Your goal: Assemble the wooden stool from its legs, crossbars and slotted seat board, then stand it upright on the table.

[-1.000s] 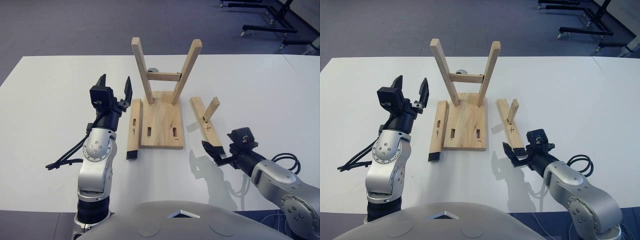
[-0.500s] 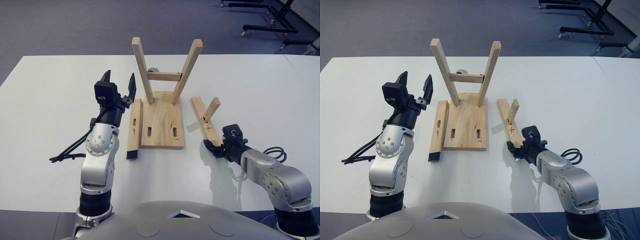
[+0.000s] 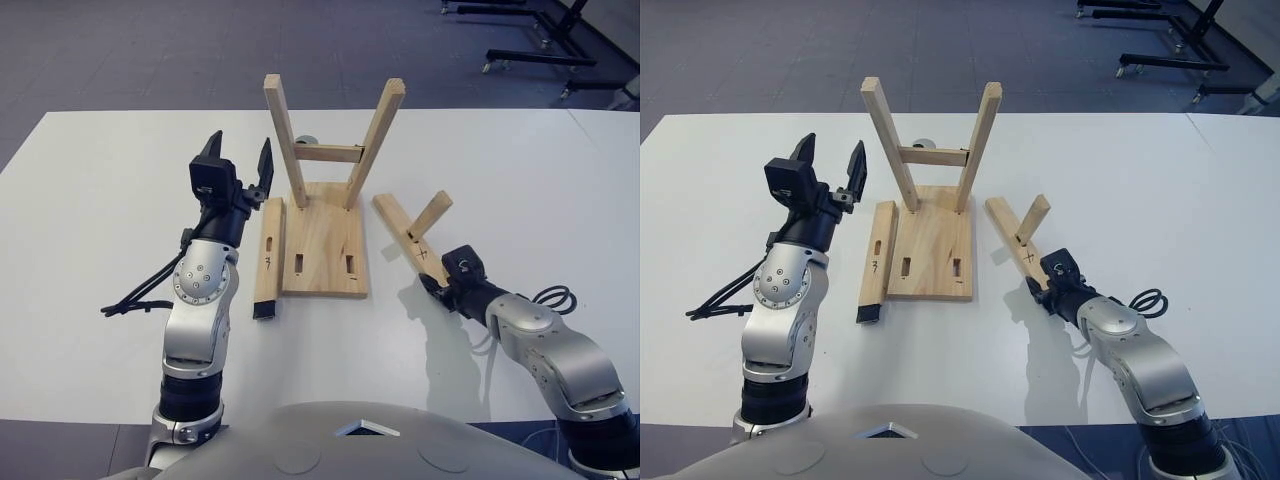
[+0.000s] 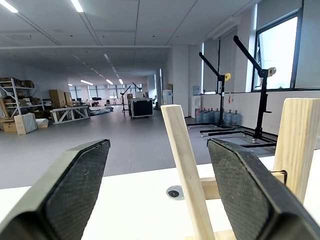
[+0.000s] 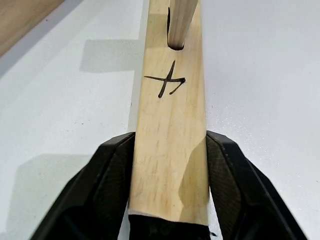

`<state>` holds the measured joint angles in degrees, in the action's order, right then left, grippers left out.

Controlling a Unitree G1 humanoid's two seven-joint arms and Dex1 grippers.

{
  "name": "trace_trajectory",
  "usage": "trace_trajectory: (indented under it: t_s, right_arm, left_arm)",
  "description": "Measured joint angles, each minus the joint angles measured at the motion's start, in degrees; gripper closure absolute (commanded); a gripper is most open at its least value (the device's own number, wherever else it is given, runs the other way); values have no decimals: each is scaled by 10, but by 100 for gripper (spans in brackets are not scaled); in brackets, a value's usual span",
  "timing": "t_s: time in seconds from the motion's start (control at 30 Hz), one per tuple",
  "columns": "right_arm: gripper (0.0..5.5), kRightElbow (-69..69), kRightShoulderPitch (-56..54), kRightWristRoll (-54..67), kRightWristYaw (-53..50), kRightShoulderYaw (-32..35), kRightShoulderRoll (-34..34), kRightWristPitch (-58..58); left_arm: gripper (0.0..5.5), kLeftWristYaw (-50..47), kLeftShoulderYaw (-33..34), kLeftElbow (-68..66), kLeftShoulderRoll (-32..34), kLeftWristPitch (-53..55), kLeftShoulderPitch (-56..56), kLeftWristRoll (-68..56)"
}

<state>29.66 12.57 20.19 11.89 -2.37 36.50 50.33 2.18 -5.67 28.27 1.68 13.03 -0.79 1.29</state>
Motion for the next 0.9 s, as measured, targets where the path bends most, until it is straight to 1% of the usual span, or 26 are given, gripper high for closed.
trace_trajectory:
  t_s: [0.07,0.2,0.23,0.27,0.37,0.4,0.43,0.53,0.67,0.73,0.8,0.9]
  right_arm:
    - [337,-40,-1,-1,18,15,-4,-41]
    - [339,-149,8,-12,64,54,-13,-170]
    - [339,-197,11,-3,94,85,-17,-213]
    - [339,-219,13,12,114,101,-21,-230]
    - [344,-263,28,65,196,143,-35,-268]
    - [344,-266,42,93,243,154,-36,-280]
    - [344,-265,52,110,273,156,-38,-280]
    - [344,-238,49,149,314,161,-45,-273]
    - [344,-219,0,171,317,170,-49,-265]
    - [344,-218,-6,177,320,180,-48,-262]
    - [344,-205,-6,211,336,194,-49,-247]
    - [344,-196,-12,274,351,234,-48,-223]
  left_arm:
    - [194,0,6,-8,0,-13,-5,-3]
    - [194,11,13,-17,-2,-34,-16,-26]
    - [194,22,20,-19,-3,-34,-19,-45]
    - [194,25,23,-19,-3,-35,-21,-56]
    - [194,58,38,-19,-1,-41,-24,-110]
    - [194,79,42,-18,3,-41,-27,-135]
    - [194,93,43,-18,7,-41,-30,-152]
    - [194,137,43,-18,14,-40,-33,-204]
    - [194,159,53,-30,25,-40,-33,-232]
    - [194,164,58,-36,29,-40,-33,-236]
    - [194,175,63,-38,31,-39,-33,-256]
    - [194,193,73,-38,36,-30,-33,-295]
